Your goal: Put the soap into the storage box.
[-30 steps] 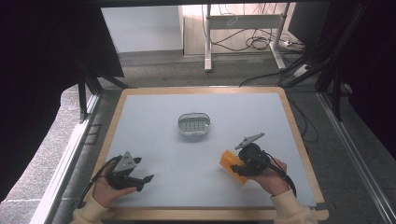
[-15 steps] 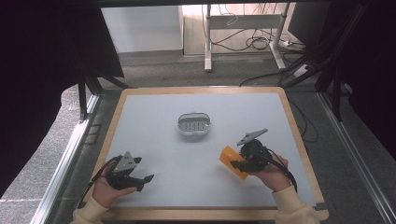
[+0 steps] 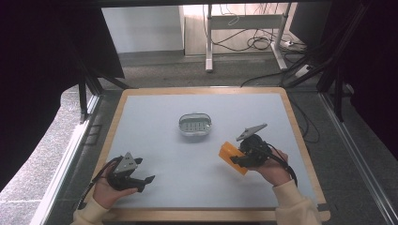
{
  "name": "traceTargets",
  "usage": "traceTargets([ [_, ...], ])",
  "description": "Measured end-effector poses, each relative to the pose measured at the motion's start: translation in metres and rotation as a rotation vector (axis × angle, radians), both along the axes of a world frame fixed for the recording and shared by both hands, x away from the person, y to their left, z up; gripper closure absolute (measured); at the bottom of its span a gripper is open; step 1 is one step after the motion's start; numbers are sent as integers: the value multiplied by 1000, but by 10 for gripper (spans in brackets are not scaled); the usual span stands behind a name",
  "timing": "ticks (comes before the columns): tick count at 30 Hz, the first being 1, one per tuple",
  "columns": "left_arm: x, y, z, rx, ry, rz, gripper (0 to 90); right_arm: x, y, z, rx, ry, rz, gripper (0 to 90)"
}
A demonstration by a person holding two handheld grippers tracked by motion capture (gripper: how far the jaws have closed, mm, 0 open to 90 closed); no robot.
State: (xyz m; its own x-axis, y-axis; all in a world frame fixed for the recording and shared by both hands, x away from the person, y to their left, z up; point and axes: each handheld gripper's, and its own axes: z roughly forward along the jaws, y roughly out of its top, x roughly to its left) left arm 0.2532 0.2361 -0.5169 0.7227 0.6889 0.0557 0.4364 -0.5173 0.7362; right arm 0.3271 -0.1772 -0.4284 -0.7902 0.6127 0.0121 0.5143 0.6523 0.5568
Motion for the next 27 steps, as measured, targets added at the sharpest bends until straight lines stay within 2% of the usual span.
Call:
traceTargets([
  [5, 0, 0, 0, 1, -1, 1, 192, 4, 1, 0, 0, -3, 20, 617],
  [14, 0, 0, -1, 3, 2, 1, 191, 11, 2, 3, 1, -3, 22, 617],
  [22, 0, 0, -1, 6, 0, 2, 192, 19, 5, 3, 3, -15, 60, 617],
  [27, 0, 0, -1, 5, 1, 2, 191, 22, 7, 4, -1, -16, 60, 617],
])
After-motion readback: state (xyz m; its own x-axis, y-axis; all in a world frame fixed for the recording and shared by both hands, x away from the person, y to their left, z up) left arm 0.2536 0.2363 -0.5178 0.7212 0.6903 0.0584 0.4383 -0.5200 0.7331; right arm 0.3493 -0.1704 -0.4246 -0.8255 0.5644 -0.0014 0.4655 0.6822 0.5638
